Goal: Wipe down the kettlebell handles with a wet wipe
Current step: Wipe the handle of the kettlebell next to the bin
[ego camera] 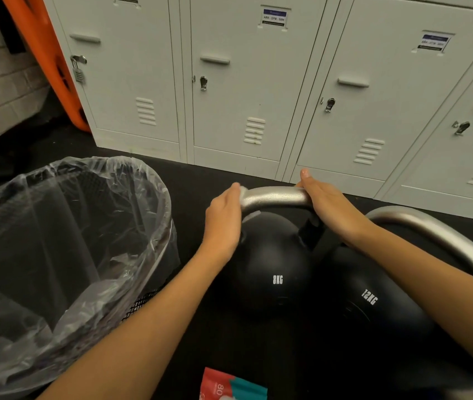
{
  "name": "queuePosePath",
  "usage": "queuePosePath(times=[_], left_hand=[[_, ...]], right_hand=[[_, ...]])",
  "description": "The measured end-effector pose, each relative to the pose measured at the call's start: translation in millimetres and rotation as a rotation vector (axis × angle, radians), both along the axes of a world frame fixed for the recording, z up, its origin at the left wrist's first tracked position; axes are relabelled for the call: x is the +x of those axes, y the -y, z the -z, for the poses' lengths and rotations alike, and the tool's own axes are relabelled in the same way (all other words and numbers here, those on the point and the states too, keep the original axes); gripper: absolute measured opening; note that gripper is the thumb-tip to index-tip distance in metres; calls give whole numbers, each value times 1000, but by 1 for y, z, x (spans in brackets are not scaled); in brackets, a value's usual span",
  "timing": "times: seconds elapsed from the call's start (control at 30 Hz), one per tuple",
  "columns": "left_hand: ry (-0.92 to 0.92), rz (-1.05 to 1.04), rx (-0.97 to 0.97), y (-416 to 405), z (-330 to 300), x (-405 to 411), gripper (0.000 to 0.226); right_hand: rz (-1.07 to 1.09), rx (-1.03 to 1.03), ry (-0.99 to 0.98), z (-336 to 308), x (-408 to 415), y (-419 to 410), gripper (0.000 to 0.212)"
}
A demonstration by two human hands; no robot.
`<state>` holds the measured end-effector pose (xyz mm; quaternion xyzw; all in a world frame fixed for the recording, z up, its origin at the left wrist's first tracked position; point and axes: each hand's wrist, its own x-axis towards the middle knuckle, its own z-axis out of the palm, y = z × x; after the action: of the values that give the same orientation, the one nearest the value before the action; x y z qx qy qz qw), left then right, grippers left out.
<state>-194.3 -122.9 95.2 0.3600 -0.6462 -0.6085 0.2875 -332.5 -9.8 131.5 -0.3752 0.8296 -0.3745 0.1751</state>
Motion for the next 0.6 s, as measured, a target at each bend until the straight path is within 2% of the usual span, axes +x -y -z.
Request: queuePosePath(times=[0.07, 0.1, 0.17, 0.23, 0.3, 0.4, 0.47, 0.6], left_hand=[[-69, -56, 147, -9, 16, 6, 42], [-86, -78, 116, -17, 24, 9, 40], [-127, -86, -135, -29, 36, 14, 31], [-130, -60, -422, -28, 41, 14, 36], [-53, -18, -674, -18, 35, 8, 47], [125, 15, -967, -12, 13, -1, 48], [190, 43, -919, -10, -2, -5, 43], [183, 74, -422, 1, -15, -10, 40]], right_hand=[[5, -6, -3, 1, 0, 0, 49], [9, -10, 0, 1, 0, -1, 48], [12, -13, 8, 1, 0, -1, 49], [6, -15, 9, 1, 0, -2, 50], [5, -17, 11, 1, 0, -2, 49], [5, -16, 13, 1, 0, -1, 48], [0, -12, 11, 1, 1, -1, 47], [3, -22, 11, 0, 1, -2, 51]])
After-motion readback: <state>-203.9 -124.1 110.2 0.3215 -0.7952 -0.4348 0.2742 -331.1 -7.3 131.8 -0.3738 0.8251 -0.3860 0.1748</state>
